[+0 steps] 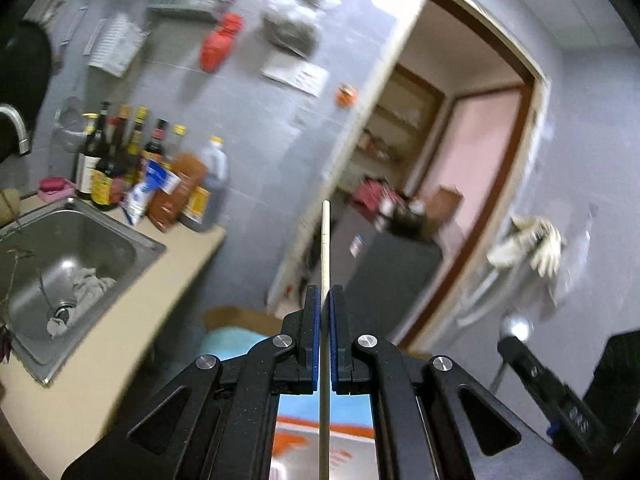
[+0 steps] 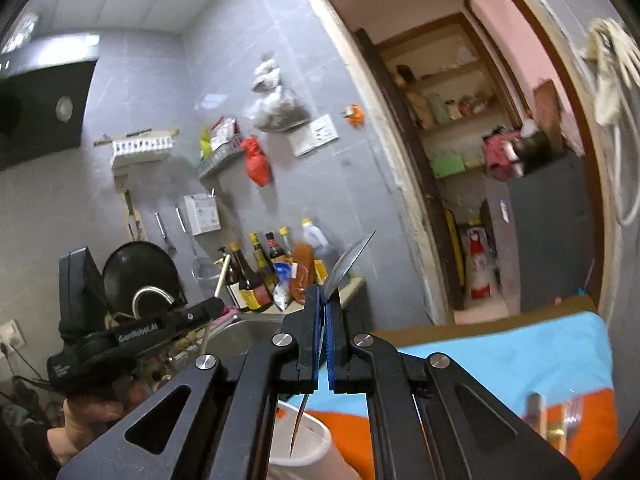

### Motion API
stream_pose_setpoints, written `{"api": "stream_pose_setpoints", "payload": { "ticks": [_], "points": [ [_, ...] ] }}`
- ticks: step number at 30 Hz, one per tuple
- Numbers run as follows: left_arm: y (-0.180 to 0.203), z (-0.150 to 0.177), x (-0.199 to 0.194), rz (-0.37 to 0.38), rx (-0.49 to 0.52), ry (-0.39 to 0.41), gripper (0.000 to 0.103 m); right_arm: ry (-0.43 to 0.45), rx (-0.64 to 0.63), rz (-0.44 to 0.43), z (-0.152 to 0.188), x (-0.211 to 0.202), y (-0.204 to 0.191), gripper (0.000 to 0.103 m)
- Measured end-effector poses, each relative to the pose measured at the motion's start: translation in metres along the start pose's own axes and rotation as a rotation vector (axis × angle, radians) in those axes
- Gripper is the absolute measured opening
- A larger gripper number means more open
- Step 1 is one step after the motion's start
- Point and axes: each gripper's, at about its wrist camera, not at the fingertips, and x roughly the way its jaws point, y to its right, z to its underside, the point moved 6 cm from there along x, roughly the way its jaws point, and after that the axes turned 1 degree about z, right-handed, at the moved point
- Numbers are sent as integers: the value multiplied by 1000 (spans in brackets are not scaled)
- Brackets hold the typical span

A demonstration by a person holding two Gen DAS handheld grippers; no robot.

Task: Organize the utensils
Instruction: 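Lift both held utensils up over the white utensil holder, then open the right tool into the holder while the left tool drops the chopstick in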

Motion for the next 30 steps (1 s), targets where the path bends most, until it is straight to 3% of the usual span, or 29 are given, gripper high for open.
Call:
{"api": "stream_pose_setpoints", "payload": {
  "ticks": [8,12,17,24,28,30],
  "points": [
    [-75,6,10,-43,-120,85,2,-56,-130,49,49,35,-30,1],
    [-79,17,6,-62,-101,112,2,-79,-170,74,73,38,-27,1],
    [-66,33,-4,-79,13,146,2,-90,-215,91,86,38,-25,1],
    [-54,52,-10,-73,104,100,2,-125,-178,88,93,36,-20,3],
    [-53,61,-11,-52,100,4,5,-149,-154,84,94,33,-17,6],
    [-52,63,-13,-50,94,-31,17,-153,-139,80,92,30,-17,8]
  ]
}}
